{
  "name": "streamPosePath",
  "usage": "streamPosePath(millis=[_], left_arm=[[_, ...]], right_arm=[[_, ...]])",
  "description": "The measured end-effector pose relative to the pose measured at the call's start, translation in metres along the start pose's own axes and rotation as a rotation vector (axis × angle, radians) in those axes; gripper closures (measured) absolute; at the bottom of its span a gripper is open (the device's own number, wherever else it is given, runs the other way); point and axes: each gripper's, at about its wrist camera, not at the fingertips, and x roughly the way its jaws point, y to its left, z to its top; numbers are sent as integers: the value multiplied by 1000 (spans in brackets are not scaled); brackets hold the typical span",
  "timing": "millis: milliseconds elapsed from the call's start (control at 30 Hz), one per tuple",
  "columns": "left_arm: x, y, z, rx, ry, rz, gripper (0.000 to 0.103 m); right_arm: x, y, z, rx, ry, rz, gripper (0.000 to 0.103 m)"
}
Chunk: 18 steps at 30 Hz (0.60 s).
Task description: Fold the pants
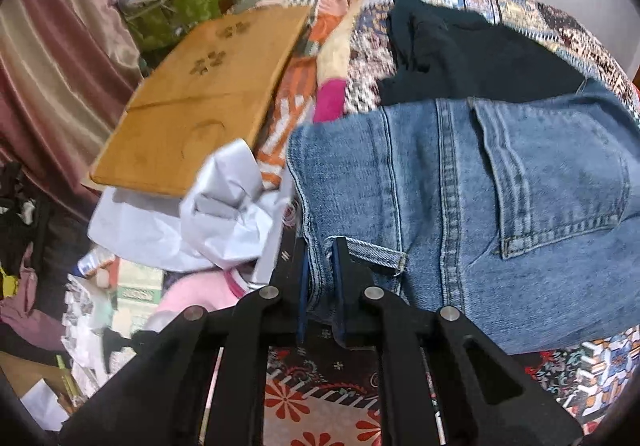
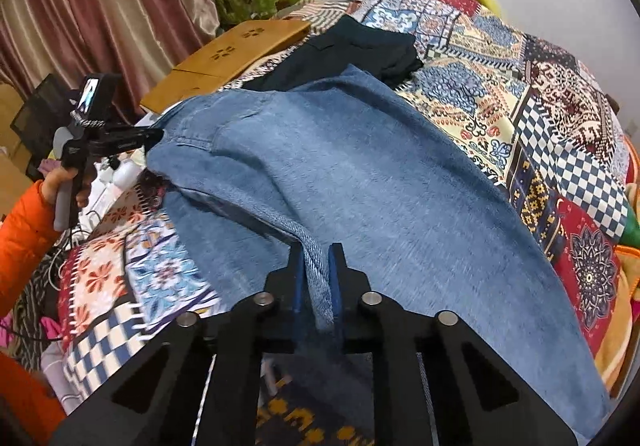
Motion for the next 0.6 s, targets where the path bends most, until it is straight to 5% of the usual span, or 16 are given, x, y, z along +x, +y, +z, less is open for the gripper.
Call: streamPosePath(millis=[167, 433, 600], left_arm=[[-13, 7, 14, -21, -49, 25, 92], [30, -13, -14, 54, 27, 100, 84], [9, -6, -5, 37, 47, 36, 77]], right_arm=[[-3, 11, -14, 19, 31, 61, 95], [-8, 8, -26, 122, 1, 80, 90], [-29, -1, -34, 145, -6, 58, 82]])
